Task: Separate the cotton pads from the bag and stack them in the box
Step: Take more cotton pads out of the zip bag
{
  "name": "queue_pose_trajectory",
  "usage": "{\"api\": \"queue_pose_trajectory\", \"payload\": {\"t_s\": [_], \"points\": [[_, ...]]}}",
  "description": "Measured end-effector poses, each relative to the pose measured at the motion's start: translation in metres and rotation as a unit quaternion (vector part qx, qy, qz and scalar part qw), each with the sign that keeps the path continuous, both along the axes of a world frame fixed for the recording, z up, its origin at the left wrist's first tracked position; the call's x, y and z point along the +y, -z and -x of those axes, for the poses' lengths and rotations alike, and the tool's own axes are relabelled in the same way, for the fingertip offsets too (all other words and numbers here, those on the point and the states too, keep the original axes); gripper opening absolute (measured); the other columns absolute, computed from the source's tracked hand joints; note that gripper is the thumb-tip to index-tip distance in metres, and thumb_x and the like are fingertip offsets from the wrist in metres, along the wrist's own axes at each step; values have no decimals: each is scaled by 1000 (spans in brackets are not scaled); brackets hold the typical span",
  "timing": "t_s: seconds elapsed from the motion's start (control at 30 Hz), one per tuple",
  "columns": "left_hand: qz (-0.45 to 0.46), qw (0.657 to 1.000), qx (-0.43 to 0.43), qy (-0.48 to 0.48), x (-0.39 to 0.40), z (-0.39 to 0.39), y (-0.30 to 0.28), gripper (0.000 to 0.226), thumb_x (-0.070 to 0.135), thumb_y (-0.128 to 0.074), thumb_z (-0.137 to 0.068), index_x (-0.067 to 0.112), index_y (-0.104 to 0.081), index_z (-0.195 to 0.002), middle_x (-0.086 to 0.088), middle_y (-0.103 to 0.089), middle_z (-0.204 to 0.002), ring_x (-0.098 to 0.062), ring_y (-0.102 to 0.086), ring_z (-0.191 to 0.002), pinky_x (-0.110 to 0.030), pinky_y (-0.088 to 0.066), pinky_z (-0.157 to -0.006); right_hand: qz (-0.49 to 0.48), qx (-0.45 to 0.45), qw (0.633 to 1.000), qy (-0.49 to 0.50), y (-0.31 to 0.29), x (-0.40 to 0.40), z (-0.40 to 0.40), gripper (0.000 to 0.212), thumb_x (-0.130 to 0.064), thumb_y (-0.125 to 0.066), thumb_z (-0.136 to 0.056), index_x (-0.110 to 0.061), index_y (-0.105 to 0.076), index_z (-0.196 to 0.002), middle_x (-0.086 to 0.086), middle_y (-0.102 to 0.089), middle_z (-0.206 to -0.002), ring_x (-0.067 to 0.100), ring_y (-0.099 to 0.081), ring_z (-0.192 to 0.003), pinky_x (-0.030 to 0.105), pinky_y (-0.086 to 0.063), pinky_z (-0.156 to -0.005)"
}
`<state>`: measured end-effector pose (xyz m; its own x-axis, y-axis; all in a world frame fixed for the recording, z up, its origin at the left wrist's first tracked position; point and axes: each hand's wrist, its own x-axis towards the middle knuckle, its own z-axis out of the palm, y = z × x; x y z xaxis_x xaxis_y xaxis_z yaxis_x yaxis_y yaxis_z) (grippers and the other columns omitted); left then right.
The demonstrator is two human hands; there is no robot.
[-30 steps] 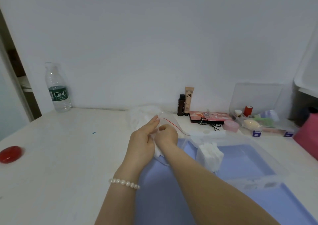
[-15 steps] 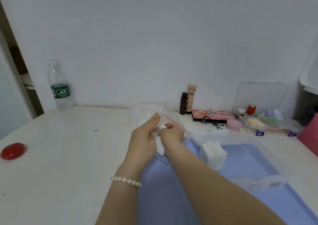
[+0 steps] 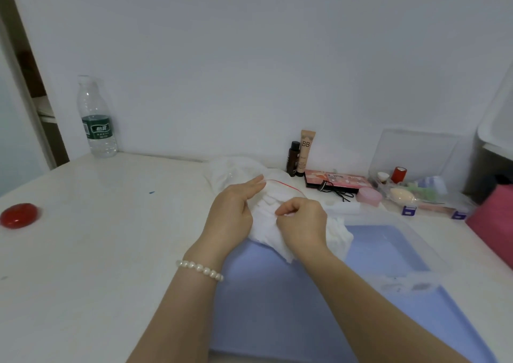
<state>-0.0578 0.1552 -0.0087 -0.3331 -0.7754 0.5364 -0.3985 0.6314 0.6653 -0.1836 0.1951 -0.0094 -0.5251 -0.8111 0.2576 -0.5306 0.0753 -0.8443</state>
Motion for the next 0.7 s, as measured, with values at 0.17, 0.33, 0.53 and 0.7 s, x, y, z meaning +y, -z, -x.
{"api": "queue_pose_trajectory", "payload": {"t_s": [0.17,0.33,0.53,0.7], "points": [[-21,1000,-4,19,6,3,-5,62,-21,-35,-77,9,-57,-127,-2,-48,-139,2,-36,-120,10,-17,-90,20,-163,986,-3,-1,1,3,29,8,-65,-70,-20,-61,-63,-6,-58,-65,9,-53,-63,13,-39,-57],[-40,999,-9,26,10,7,-5,58,-16,-40,-81,12,-54,-131,0,-48,-140,-1,-38,-126,5,-20,-94,1,-284,958,28,5,-10,-7,21,2,-65,-77,-18,-61,-74,1,-65,-82,17,-59,-75,26,-49,-70],[-45,999,-2,13,6,4,-1,60,-18,-38,-81,13,-57,-128,0,-53,-136,-14,-48,-125,-17,-32,-105,-100,-61,991,-60,20,-3,-22,50,-24,-68,-82,-14,-42,-124,-1,-30,-114,20,-48,-107,26,-47,-80],[-61,998,-12,11,4,4,2,60,-17,-38,-81,16,-57,-128,-1,-58,-129,-8,-52,-109,-7,-32,-89,-74,-22,995,-58,29,-4,-20,33,-4,-60,-82,-13,-52,-113,3,-51,-107,12,-51,-87,9,-39,-68]]}}
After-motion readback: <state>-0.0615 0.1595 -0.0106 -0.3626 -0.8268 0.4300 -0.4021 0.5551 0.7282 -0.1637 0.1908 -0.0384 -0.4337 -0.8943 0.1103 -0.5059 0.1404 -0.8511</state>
